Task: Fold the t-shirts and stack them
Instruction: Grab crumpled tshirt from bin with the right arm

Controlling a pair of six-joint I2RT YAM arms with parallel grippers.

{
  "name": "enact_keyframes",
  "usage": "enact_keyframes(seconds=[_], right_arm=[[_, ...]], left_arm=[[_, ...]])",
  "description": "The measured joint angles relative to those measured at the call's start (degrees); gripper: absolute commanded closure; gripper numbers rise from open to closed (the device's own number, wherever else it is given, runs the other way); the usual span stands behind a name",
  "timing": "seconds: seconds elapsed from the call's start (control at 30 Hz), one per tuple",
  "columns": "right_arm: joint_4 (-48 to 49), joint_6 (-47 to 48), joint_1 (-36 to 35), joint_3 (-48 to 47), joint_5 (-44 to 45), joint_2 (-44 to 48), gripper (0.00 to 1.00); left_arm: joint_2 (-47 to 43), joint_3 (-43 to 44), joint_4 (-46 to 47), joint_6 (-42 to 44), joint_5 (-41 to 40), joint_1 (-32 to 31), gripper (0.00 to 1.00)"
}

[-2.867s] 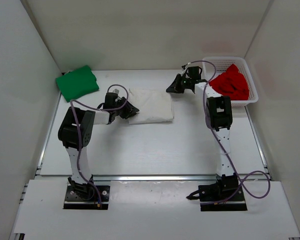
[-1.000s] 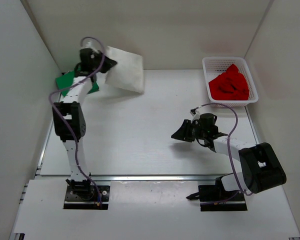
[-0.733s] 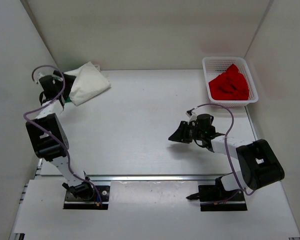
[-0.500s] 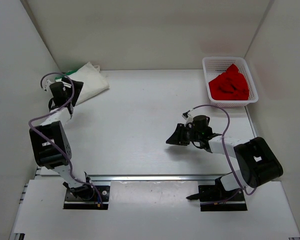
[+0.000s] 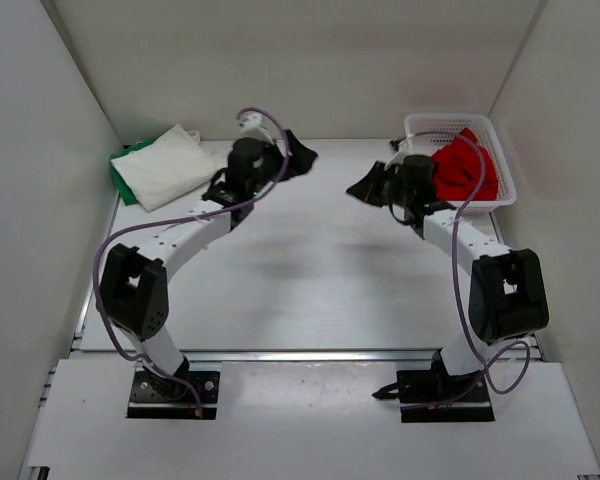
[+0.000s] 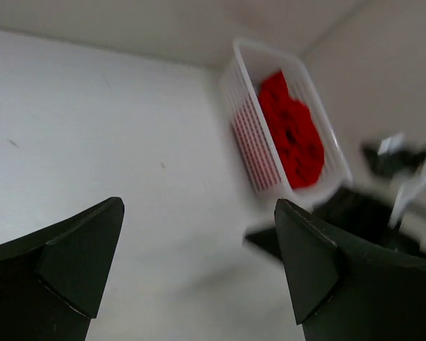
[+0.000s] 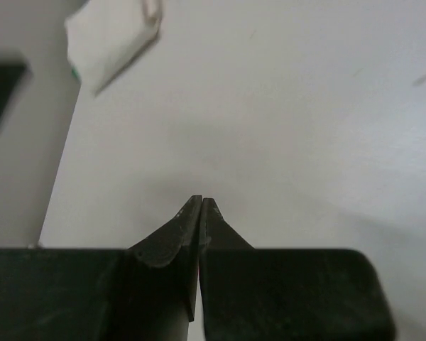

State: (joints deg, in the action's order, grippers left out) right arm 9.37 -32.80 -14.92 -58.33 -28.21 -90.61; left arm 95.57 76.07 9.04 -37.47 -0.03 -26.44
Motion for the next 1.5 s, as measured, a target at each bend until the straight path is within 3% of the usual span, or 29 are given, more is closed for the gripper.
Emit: enact_keyframes(seconds=[0.13,0.23,0.33,0.43,0.67,0.87,0.9,0.93,1.03,1.3,1.5], right_arm=[[-3.76,3.08,8.52,-11.65,7.15,-4.17,0.99],[-9.81,6.97,14.23,-22.97,12.81,-10.60,0.83],[-17.86,11.15,19.85,-36.96,18.36,-20.28,0.59],[-25.38,14.93,24.48,-47.30,22.77,-29.05,0.49],[-40.09,19.47,29.53,-63.80,30.77,-45.33,0.38],[-46.14,20.59,29.05,-78.58,31.17,-56.11,0.43],[-46.25,20.68,28.87,-80.24,30.91,-57.33,0.50],[-46.27,20.81,28.87,-80.70,30.53,-57.88,0.66],[-47.10,20.44,28.83,-82.40,28.26,-59.41,1.00],[-49.92,18.64,28.76,-86.86,23.54,-59.54,1.00],[-53.88,18.01,26.75,-88.26,20.50,-48.48,1.00]], left_arm=[[2.40,-3.17,-1.68,1.57,2.89,-8.63,0.02],[3.06,-9.22,-2.62,1.07,5.99,-11.54,0.01],[4.33,-14.29,-3.43,0.81,8.70,-13.29,0.01],[4.17,-20.20,-2.64,-0.46,11.02,-14.32,0.01],[1.84,-29.11,-0.90,-1.55,14.08,-14.93,0.01],[-8.09,-36.35,1.03,-1.62,14.27,-14.14,0.02],[-9.09,-37.07,1.55,-1.70,14.29,-13.90,0.02],[-9.66,-37.48,1.77,-1.79,14.29,-13.66,0.01],[-10.10,-38.34,1.97,-1.97,14.29,-12.83,0.01],[-10.01,-38.58,1.68,-2.64,14.56,-12.31,0.01],[-6.45,-34.93,5.01,-8.35,19.69,-10.14,0.02]])
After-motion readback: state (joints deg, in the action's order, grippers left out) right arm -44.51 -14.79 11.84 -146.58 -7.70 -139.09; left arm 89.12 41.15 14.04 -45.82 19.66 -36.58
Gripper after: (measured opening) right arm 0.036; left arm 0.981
